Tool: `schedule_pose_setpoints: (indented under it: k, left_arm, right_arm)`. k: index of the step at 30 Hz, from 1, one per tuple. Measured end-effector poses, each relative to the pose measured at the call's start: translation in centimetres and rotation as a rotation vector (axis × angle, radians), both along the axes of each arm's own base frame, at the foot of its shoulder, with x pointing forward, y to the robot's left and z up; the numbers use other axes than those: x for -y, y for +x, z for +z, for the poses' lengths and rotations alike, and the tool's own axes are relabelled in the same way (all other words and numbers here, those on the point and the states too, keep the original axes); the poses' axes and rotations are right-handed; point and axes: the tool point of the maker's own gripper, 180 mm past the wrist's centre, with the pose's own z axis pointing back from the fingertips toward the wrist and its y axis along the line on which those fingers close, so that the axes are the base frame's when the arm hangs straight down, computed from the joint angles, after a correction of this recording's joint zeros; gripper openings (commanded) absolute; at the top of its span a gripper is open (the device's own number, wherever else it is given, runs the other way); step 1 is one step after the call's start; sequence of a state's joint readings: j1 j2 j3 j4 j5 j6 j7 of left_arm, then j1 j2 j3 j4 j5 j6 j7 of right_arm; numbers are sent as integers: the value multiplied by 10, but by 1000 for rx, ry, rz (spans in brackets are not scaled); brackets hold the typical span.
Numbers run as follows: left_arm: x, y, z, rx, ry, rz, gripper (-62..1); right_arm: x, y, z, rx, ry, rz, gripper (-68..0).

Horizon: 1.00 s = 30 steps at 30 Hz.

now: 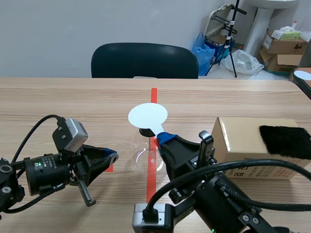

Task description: Do the electroscope experiment

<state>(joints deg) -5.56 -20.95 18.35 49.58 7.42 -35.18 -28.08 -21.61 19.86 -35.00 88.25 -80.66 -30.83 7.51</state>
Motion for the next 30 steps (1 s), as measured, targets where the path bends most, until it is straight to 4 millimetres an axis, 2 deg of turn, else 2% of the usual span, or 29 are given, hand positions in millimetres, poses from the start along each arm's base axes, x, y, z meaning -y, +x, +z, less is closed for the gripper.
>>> schedule_pose_setpoints:
  k: [20, 25, 30]
  left_arm:
    - [0, 0, 0, 0, 0, 0, -577]
    - [0, 0, 0, 0, 0, 0, -577]
    - [0, 0, 0, 0, 0, 0, -577]
  right_arm:
    - [1, 1, 0, 0, 0, -5, -665]
    - [11, 8, 1, 4, 1, -74, -665]
    - [30, 20, 2, 10, 6, -201, -665]
